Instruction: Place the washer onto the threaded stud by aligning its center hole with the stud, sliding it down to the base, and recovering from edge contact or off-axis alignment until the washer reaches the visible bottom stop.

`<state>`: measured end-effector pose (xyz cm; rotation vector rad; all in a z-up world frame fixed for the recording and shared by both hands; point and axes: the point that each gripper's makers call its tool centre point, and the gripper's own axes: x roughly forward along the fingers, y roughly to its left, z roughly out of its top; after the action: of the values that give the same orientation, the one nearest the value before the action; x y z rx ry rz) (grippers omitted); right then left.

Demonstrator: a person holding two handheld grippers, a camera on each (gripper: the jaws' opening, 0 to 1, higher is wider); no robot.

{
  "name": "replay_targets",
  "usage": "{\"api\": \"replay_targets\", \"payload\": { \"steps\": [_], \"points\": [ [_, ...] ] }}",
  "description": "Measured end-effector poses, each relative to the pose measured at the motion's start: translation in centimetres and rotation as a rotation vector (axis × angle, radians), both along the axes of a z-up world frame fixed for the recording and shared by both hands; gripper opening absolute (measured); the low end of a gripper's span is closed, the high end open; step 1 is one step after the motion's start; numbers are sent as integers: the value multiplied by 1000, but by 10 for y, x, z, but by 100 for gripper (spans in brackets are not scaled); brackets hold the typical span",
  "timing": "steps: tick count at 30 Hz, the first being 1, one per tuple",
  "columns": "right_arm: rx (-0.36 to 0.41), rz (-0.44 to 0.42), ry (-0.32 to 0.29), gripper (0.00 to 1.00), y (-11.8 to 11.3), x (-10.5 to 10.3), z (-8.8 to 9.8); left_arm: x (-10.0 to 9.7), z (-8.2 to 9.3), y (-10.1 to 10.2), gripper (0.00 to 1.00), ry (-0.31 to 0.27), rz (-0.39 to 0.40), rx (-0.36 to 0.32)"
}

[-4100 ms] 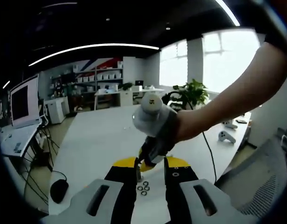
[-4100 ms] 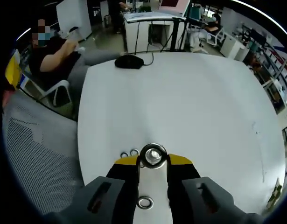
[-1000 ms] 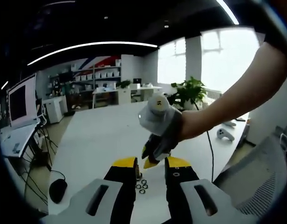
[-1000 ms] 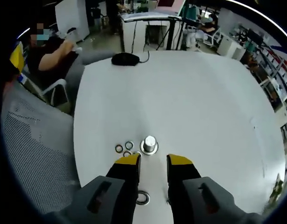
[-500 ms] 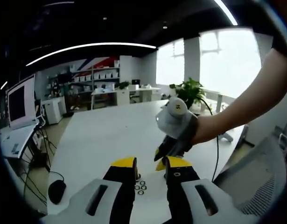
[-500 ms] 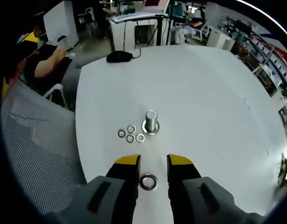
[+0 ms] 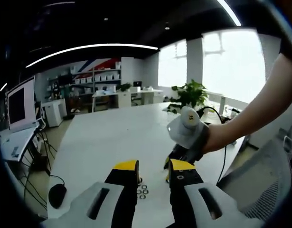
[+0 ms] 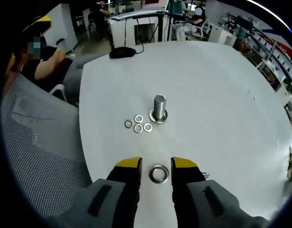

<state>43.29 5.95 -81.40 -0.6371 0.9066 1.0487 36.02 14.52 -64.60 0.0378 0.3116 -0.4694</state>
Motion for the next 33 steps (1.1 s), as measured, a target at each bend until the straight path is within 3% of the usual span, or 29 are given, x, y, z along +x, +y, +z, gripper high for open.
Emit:
{"api": "replay_targets", "payload": {
  "steps": [11,16,23,26,33],
  "points": [
    [4,-22,11,27,-11,-2,-8,0,-3,0,23,13,1,7],
    [-5,-30,22,28,-15,-5,-13,-2,-5,-6,23,7,-29,44],
    [-44,-35,48,29,-26,-3,-30,-1,-6,-6,23,12,-31,43],
    [-37,-62,73,31,-27,-2,-36,-2,-7,-7,25,-1,-40,83],
    [-63,-28,79,32,-23,-4,-43,0,-6,-2,27,2,-19,69]
  ]
}}
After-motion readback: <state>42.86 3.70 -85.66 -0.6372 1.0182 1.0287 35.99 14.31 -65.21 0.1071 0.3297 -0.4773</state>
